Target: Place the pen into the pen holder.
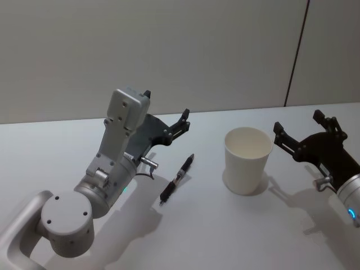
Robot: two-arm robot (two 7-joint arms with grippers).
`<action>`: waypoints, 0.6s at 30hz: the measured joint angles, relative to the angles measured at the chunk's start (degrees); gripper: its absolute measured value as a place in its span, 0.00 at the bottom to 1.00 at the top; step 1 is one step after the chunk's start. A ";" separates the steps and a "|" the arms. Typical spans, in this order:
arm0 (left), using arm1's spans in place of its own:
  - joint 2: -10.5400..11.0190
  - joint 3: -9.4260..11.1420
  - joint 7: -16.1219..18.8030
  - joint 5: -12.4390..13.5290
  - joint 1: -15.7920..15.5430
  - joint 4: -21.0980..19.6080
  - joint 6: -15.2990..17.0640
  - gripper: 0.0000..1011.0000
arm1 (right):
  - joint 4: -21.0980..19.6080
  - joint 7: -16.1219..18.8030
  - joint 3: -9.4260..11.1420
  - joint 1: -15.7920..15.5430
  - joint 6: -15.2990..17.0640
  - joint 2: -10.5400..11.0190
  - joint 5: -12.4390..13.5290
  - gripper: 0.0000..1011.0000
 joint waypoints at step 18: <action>0.00 0.00 0.00 0.00 0.00 0.00 0.00 0.99 | -0.18 0.39 0.42 0.17 0.48 0.48 -0.13 0.99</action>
